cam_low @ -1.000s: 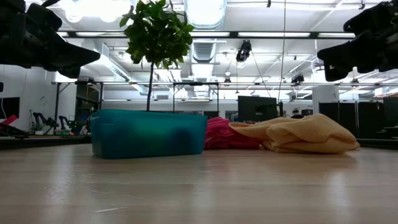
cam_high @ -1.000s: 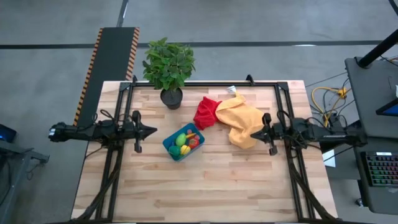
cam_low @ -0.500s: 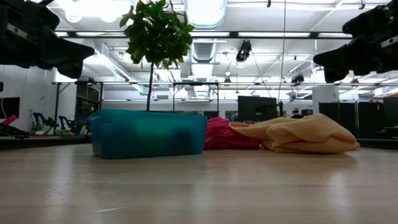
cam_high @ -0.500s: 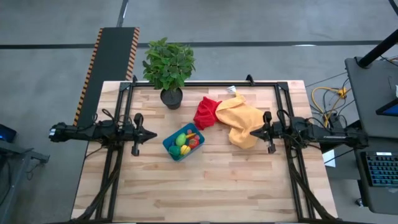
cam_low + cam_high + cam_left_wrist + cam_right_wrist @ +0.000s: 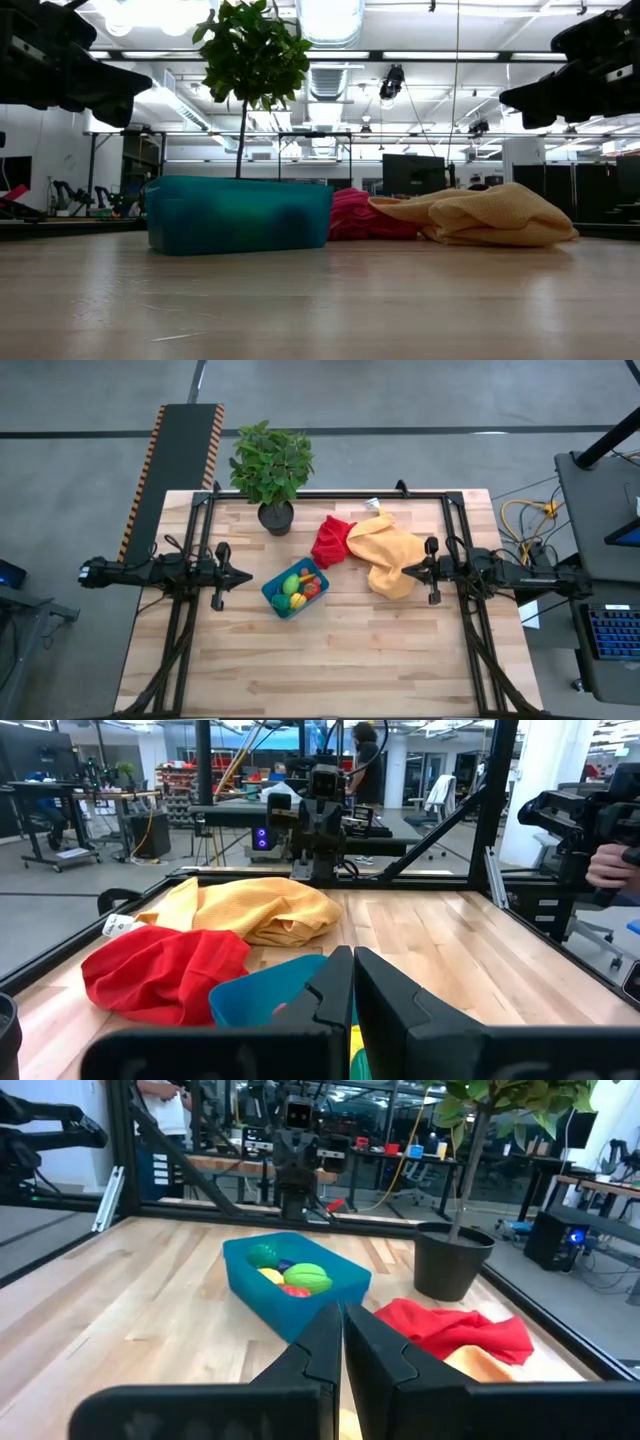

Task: Pick and placing Produce into tupperware
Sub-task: Return to Home Position

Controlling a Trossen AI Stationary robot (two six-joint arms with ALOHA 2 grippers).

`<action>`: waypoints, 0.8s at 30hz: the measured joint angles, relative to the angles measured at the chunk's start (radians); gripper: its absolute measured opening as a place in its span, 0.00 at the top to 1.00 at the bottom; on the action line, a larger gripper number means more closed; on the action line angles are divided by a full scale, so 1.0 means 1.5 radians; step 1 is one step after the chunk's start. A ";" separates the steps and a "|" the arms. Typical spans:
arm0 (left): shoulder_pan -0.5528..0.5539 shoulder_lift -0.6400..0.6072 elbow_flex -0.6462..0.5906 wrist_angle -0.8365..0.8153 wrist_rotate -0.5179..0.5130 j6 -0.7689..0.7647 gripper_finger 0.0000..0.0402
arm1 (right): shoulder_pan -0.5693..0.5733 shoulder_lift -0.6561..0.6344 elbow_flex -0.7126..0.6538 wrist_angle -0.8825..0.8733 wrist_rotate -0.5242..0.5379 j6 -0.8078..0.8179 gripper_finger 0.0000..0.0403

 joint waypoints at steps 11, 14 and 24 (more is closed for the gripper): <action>0.000 0.007 -0.001 0.006 0.000 0.000 1.00 | 0.000 0.000 0.000 -0.001 0.000 0.039 0.98; 0.000 0.007 -0.001 0.007 0.000 0.000 1.00 | 0.000 0.000 0.000 -0.001 -0.001 0.062 0.98; 0.000 0.007 -0.001 0.010 0.000 0.000 1.00 | 0.000 0.000 0.000 -0.001 -0.002 0.125 0.98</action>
